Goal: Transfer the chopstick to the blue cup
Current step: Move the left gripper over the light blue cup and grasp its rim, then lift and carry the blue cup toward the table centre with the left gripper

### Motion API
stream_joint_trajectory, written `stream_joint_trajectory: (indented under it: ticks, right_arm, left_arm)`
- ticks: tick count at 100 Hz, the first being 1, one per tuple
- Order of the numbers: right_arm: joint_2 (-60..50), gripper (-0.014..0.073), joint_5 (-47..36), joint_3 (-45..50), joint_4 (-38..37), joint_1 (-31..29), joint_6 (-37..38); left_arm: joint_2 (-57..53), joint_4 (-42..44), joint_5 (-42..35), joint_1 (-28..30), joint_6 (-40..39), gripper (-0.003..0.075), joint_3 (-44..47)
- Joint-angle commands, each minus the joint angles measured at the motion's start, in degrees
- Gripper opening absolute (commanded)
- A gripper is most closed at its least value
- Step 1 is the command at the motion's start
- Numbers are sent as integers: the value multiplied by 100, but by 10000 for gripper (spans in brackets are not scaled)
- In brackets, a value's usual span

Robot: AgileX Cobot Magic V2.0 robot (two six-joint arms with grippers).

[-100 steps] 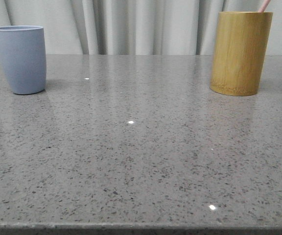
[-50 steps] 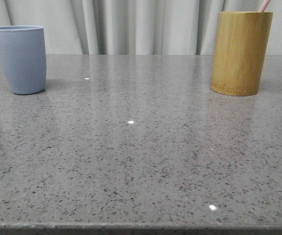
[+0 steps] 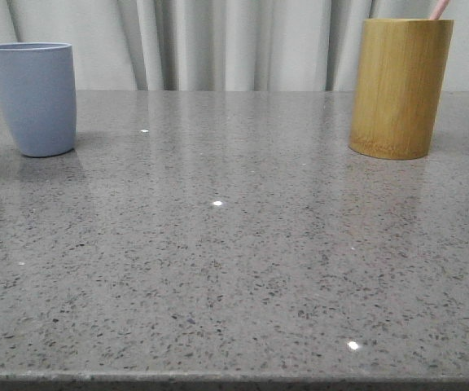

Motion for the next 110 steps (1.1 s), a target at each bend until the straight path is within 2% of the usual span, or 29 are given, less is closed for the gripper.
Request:
stream_joint_trajectory:
  ticks: [1, 18, 59, 72, 86, 98, 99, 105, 106, 110]
  right_arm:
    - [108, 635, -340, -196, -7, -29, -20]
    - [108, 635, -340, -196, -7, -29, -20]
    - [108, 635, -495, -196, -7, -29, -20]
    - [108, 635, -495, -196, -7, -29, -20]
    - [108, 635, -495, -196, -7, -29, -20]
    - [108, 635, -495, -196, -7, -29, -20]
    - [108, 635, -495, -196, -7, -29, -20]
    - [108, 635, -495, -196, -7, -29, -20]
    - [108, 635, -495, -196, -7, -29, -20]
    - [108, 635, -495, -196, -7, -29, -20]
  left_arm:
    - [341, -33, -293, 36, -188, 600, -571]
    - [926, -6, -241, 156, -310, 600, -985]
    - [1645, 4, -181, 156, -310, 599, -1020]
    - [1776, -12, -170, 156, -310, 564, -1020]
    - [1831, -125, -162, 156, -310, 436, -1020]
    - [1818, -167, -162, 156, -310, 238, -1020]
    - [1818, -172, -162, 156, -310, 195, -1020]
    - [1818, -238, -162, 156, -310, 87, -1020]
    - [1818, -246, -162, 156, -310, 39, -1020]
    - [1818, -270, -162, 144, -310, -18, -1020]
